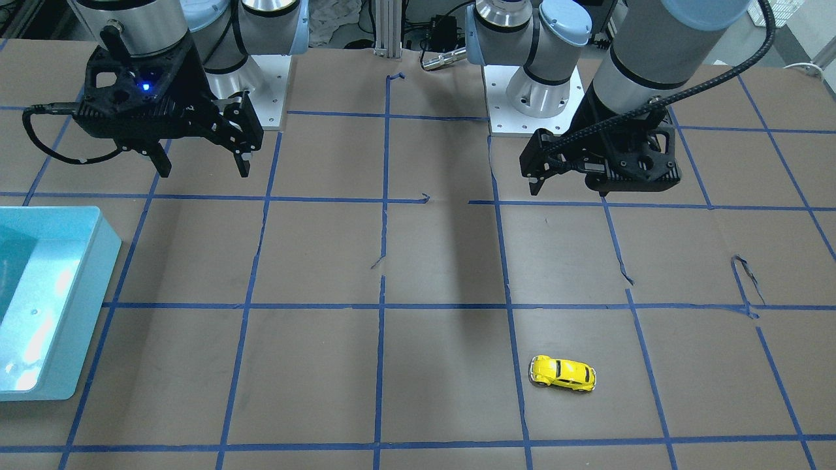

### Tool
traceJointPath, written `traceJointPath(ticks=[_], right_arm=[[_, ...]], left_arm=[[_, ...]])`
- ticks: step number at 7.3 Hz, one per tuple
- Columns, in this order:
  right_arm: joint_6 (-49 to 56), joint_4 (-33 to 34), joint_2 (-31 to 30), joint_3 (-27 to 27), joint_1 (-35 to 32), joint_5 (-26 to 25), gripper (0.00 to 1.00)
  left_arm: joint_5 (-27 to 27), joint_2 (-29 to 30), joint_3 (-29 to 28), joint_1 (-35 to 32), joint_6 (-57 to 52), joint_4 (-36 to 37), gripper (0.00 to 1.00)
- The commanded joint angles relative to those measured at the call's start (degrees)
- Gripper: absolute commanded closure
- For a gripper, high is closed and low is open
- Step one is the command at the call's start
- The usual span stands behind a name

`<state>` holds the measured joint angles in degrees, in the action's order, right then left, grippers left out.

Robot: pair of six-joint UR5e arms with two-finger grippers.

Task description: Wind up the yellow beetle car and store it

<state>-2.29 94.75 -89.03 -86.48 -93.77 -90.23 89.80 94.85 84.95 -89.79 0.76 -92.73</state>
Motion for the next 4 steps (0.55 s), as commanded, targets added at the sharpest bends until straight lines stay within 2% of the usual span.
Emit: traceJointPath(ticks=[1, 4], right_arm=[[0.0, 0.0, 0.0, 0.0, 0.1, 0.0, 0.0], [0.0, 0.0, 0.0, 0.0, 0.1, 0.0, 0.0]], left_arm=[[-0.1, 0.2, 0.0, -0.2, 0.0, 0.0, 0.0], [-0.1, 0.2, -0.1, 0.1, -0.4, 0.0, 0.0]])
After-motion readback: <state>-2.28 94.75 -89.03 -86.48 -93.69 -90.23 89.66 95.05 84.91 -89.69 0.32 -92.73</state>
